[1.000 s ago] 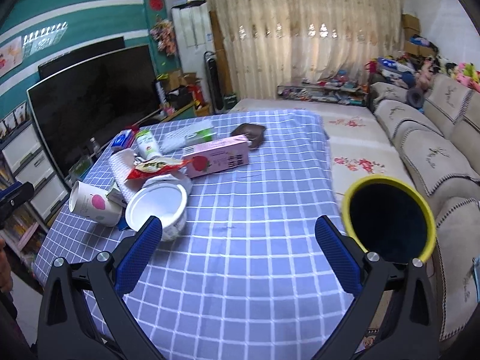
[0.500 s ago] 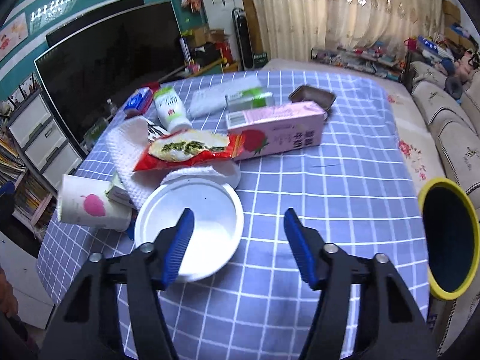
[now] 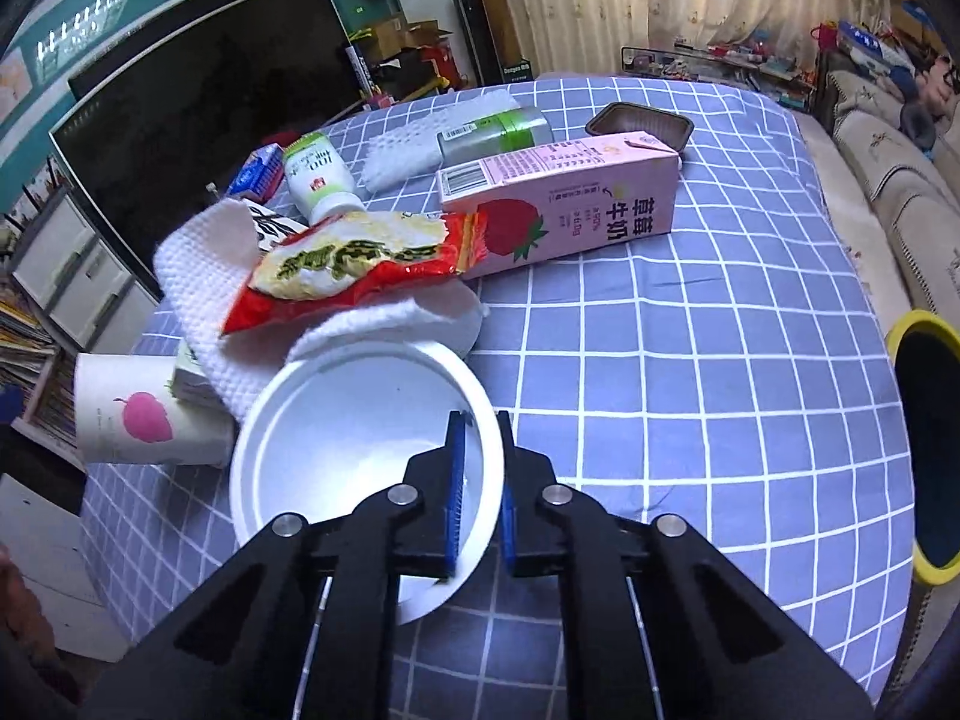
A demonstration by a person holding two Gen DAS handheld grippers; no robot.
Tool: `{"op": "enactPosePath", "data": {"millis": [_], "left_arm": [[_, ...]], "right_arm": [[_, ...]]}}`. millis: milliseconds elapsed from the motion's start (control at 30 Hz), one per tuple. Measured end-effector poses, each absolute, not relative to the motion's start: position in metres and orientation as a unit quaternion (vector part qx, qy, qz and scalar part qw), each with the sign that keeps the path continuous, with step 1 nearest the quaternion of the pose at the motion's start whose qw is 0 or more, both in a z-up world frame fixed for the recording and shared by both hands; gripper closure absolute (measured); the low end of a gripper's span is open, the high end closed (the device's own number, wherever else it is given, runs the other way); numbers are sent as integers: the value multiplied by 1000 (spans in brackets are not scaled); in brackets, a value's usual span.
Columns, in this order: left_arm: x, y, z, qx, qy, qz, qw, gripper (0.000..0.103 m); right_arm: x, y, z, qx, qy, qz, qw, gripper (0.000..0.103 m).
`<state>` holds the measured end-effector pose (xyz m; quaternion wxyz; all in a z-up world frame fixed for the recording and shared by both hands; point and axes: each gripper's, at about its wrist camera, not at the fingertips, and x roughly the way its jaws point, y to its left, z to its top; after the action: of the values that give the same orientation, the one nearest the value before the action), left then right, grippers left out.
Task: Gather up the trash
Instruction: 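Carry the bowl over the yellow-rimmed bin and open the right gripper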
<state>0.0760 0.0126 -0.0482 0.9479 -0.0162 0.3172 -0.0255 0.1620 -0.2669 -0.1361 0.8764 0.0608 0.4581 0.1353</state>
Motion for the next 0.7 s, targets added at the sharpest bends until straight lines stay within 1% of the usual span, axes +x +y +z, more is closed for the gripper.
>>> {"op": "enactPosePath", "data": {"millis": [167, 300, 400, 500, 600, 700], "left_arm": [[76, 11, -46, -14, 314, -30, 949, 4], [75, 8, -44, -13, 313, -34, 949, 4], [74, 1, -44, -11, 314, -40, 949, 4], [74, -6, -44, -7, 315, -46, 948, 4], [76, -12, -45, -6, 318, -49, 947, 4], [77, -18, -44, -3, 320, -49, 946, 4]], "right_arm": [[147, -288, -129, 79, 461, 146, 872, 95], [126, -321, -112, 96, 444, 137, 880, 95], [116, -376, -88, 107, 411, 76, 902, 95], [117, -437, -79, 121, 392, -6, 912, 95], [129, -500, -93, 127, 404, -98, 901, 95], [151, -550, -131, 126, 452, -157, 869, 95]]}}
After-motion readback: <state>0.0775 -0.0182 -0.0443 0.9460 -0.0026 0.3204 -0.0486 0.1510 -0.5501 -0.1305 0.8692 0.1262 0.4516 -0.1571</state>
